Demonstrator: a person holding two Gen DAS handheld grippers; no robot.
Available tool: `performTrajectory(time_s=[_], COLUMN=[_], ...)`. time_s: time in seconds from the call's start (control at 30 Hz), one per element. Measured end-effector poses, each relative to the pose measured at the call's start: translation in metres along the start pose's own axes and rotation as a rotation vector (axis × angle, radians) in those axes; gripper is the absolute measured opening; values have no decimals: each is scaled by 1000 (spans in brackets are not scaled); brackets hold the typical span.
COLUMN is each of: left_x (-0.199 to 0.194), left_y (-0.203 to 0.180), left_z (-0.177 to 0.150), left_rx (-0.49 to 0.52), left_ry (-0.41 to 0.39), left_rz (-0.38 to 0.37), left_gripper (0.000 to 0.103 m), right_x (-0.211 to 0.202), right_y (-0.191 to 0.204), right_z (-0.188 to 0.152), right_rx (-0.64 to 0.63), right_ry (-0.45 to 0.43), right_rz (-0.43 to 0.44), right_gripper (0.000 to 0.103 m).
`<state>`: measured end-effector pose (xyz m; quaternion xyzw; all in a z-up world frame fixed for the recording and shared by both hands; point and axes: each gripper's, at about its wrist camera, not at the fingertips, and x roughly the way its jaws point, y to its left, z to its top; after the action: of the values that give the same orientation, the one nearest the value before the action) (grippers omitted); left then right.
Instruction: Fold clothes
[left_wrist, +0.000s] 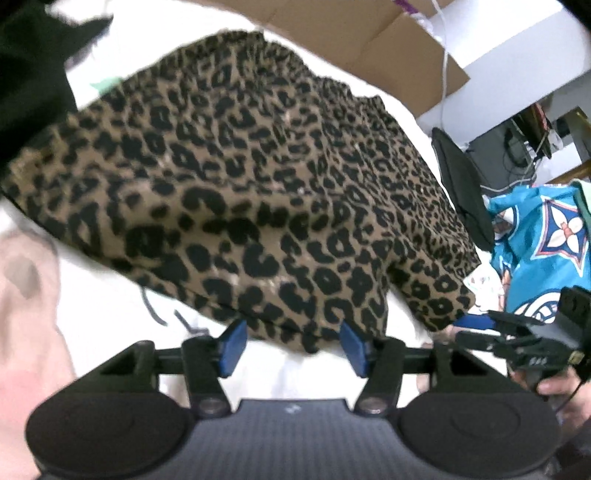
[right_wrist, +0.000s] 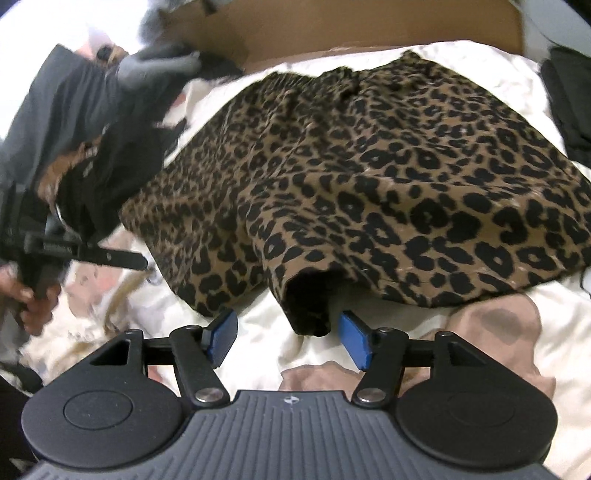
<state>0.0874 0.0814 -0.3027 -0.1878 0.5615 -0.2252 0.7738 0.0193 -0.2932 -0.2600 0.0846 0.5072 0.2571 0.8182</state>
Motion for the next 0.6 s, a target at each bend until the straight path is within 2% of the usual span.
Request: performTrajectory(time_s=[0.23, 0.3, 0.33, 0.37, 0.4, 0.47, 0.6], left_x=[23, 27, 28, 30, 31, 31, 29], left_y=[-4, -6, -7, -9, -10, -14, -21], left_z=[-6, -6, -6, -6, -5, -5, -7], left_rx=[-51, -57, -60, -62, -64, -45, 23], left_ry=[53, 57, 60, 62, 64, 61, 66], left_rz=[-63, -68, -70, -73, -75, -89, -125], left_gripper=[65, 65, 65, 66, 66, 68, 70], right_x=[33, 40, 42, 44, 46, 40, 22], right_y=[16, 13, 10, 7, 4, -5, -24], right_z=[8, 11, 12, 13, 14, 14, 14], right_rx=[-89, -69, -50, -30, -10, 54, 216], right_ry=[9, -5, 0, 5, 9, 1, -48], right_rz=[-45, -53, -48, -42, -35, 17, 141], right_gripper=[67, 63, 46, 22, 13, 5, 3])
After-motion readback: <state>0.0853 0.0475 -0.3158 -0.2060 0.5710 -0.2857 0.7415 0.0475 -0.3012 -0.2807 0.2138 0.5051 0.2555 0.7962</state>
